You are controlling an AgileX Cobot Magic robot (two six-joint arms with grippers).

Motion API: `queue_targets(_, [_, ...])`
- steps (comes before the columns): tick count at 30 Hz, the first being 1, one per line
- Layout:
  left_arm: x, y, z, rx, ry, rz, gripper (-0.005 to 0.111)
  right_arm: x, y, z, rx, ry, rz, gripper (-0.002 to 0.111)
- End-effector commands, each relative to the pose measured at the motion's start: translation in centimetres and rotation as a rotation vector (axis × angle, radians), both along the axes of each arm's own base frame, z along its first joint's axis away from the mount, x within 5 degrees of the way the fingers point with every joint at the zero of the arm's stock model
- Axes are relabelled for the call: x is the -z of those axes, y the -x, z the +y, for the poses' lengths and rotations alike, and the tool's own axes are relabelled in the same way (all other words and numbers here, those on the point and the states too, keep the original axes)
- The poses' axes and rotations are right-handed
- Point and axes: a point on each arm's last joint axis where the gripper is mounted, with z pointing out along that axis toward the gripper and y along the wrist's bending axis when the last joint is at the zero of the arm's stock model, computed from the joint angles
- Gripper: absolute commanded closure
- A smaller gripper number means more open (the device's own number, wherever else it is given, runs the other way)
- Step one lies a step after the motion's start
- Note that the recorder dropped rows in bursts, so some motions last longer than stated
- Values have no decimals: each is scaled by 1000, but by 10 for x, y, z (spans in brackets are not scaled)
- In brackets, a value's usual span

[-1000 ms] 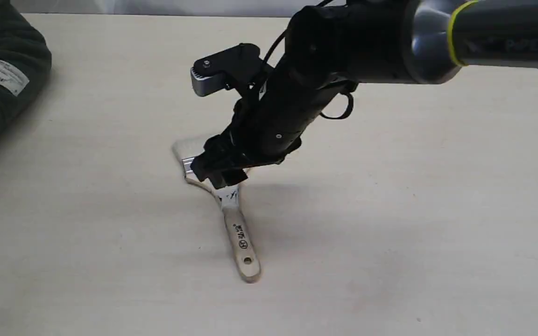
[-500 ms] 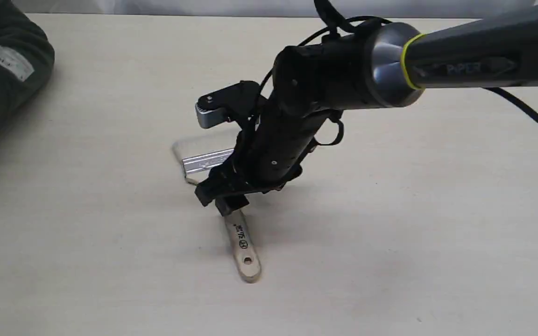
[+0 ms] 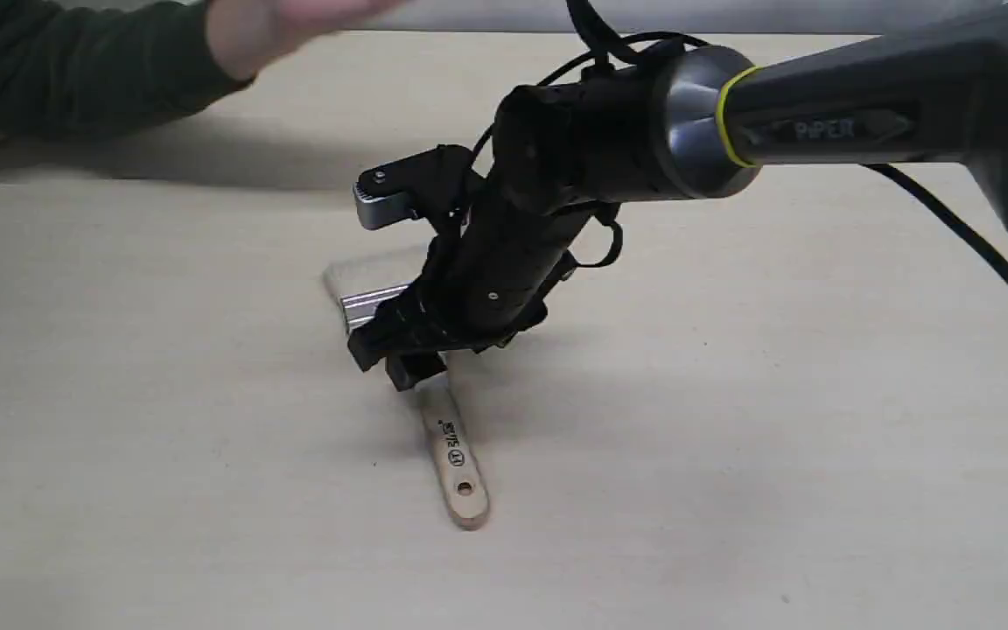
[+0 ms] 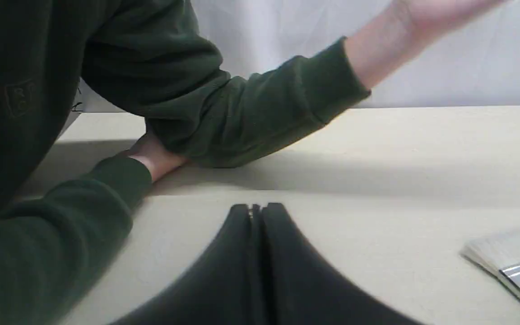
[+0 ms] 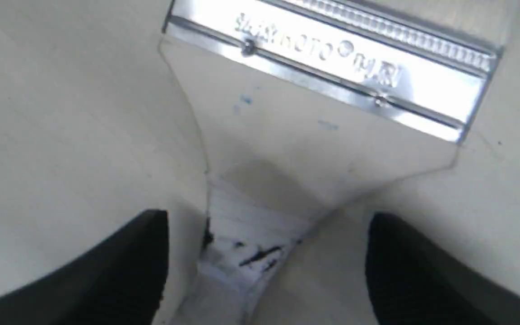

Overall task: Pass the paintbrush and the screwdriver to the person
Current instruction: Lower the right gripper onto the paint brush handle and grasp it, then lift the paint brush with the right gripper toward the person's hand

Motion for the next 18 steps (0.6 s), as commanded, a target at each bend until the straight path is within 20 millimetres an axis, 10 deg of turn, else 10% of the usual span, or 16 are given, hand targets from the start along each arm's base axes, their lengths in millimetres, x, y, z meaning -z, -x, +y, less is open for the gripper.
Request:
queue_targets(1, [0,0,0,2,2,-4,107,2,-1,2,3,1,13,43])
queue_targets(18, [0,0,0,2,2,-4,107,32,7,2,-25,73,100,48])
